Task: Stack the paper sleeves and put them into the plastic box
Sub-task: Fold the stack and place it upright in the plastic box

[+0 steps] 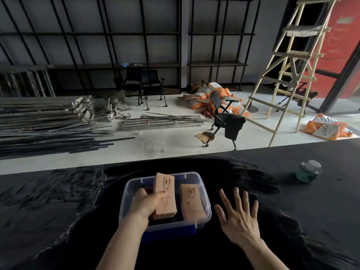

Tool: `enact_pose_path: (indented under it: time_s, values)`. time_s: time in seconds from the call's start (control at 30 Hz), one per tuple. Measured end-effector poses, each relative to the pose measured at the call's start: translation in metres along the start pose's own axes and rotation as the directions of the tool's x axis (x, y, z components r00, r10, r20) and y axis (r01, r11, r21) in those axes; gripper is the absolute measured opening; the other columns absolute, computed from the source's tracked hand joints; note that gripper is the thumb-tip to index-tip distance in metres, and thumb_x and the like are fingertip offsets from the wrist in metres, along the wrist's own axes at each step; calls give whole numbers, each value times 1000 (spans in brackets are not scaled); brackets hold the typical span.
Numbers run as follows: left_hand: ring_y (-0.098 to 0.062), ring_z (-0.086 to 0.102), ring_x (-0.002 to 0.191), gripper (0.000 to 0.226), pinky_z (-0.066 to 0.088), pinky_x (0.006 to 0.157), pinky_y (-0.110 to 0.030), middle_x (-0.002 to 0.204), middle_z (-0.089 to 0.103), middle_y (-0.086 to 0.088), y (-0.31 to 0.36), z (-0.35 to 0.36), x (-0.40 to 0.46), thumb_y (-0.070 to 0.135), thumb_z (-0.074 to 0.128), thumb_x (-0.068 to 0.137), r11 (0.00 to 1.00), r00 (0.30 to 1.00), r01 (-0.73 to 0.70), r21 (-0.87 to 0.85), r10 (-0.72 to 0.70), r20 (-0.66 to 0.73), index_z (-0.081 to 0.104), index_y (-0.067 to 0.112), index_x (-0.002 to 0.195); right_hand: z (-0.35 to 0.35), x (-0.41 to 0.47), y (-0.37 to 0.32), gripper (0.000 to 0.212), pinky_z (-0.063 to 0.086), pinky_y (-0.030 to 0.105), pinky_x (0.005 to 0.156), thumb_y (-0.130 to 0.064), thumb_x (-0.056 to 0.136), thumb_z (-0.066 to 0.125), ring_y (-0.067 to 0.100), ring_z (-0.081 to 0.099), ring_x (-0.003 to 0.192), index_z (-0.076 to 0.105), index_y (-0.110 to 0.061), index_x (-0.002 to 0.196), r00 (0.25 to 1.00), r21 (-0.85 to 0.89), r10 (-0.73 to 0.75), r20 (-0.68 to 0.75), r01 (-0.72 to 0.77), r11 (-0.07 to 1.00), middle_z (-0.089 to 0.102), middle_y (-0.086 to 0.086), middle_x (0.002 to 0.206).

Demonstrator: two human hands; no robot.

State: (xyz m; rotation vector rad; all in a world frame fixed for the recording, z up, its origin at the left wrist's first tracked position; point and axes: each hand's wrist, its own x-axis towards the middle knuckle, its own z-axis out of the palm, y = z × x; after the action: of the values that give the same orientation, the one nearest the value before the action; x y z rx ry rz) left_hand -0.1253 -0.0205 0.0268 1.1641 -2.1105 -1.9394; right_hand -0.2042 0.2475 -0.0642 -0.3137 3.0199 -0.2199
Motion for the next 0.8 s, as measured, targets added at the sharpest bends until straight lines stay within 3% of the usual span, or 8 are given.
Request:
enact_pose_path:
  time_s: [0.2,0.27,0.37,0.47,0.5,0.57,0.67,0.8]
  values:
    - [-34,70,110,57,55,72,-35,121,72,-20,-11,19,22,19,76,89,989,995,96,110,-95,-14,47,3,135,20,-2,0,92,-10,63,125,-84,77,-22,36,-19,156,-10,-46,161,1000,-22,4,-27,-4,1000,-10,10,174]
    - [-31,71,104,59,55,72,-34,115,73,-17,-13,23,27,18,76,89,977,993,118,175,-120,-1,45,2,136,20,-2,1,89,-8,63,125,-84,80,-18,36,-18,157,-8,-46,161,999,-28,2,-48,-4,1000,-8,10,174]
    - [-15,64,78,59,47,59,-25,91,67,-3,-11,29,29,18,76,90,953,988,141,268,-151,18,45,2,138,23,-2,1,88,-8,62,126,-83,81,-17,35,-17,157,-6,-47,161,999,-32,2,-54,-4,999,-6,9,175]
    - [-24,64,100,67,46,75,-32,124,67,-11,-14,33,32,36,76,88,860,994,98,500,-106,-12,46,7,141,24,-2,1,86,-5,63,126,-84,85,-12,35,-14,158,-1,-46,162,998,-22,2,-68,-3,1000,-1,10,175]
    - [-24,63,98,65,46,75,-33,128,68,-11,-12,34,32,45,73,88,792,997,68,607,-71,-20,51,9,137,24,-2,1,85,-4,63,126,-83,87,-8,35,-12,158,2,-46,162,998,-20,3,-70,-4,1000,1,10,175]
    - [-23,66,93,60,50,74,-33,116,72,-7,-12,33,34,61,63,87,644,1000,11,765,-5,-9,64,14,123,24,-3,1,82,-1,63,126,-82,90,-2,36,-8,158,6,-45,162,997,-17,-3,-72,2,1000,6,11,175]
    - [-19,63,82,57,49,70,-32,89,66,4,-15,33,36,67,56,87,593,999,-43,804,27,34,72,20,113,23,-3,2,81,2,65,126,-81,91,4,38,-3,159,11,-43,163,997,-10,-11,-75,10,1000,9,12,174]
    - [-16,58,80,48,47,73,-31,101,72,0,-15,34,36,63,57,91,636,998,-56,770,53,29,69,22,113,22,-3,2,82,-1,64,126,-82,90,0,37,-8,159,4,-44,163,998,-23,-16,-65,15,1000,3,11,175]
